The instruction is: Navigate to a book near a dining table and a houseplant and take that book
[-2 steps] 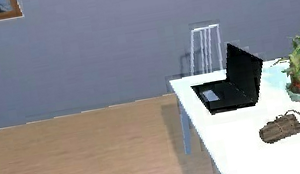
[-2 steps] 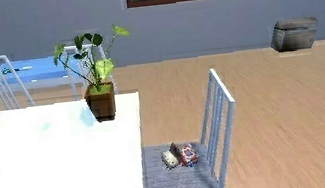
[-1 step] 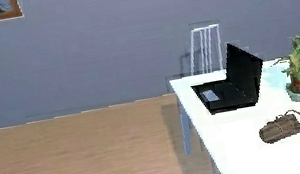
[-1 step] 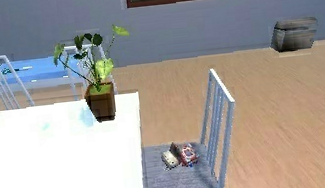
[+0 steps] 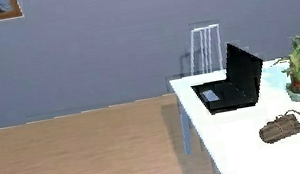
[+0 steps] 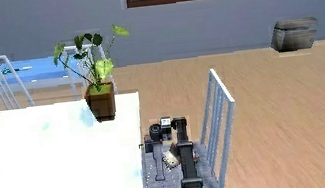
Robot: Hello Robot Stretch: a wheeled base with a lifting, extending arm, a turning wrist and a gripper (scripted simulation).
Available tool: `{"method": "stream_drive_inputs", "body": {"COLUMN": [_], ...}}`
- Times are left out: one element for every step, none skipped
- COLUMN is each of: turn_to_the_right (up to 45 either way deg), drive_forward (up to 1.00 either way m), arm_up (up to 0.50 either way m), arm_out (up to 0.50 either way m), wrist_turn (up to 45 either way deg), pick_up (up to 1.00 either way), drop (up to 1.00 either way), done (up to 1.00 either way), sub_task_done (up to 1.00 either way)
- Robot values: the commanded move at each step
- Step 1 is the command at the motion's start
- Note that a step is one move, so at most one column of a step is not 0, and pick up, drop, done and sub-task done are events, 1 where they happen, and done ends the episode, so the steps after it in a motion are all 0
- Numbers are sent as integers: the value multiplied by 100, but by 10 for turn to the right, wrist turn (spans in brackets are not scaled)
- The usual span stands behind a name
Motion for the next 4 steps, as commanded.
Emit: {"method": "stream_drive_inputs", "body": {"turn_to_the_right": [0,0,0,0], "drive_forward": [0,0,0,0], "arm_up": [0,0,0,0], "arm_out": [0,0,0,0], "wrist_turn": [450,450,450,450], "pick_up": [0,0,0,0], "drop": [0,0,0,0], "done": [0,0,0,0], "sub_task_done": [0,0,0,0]}}
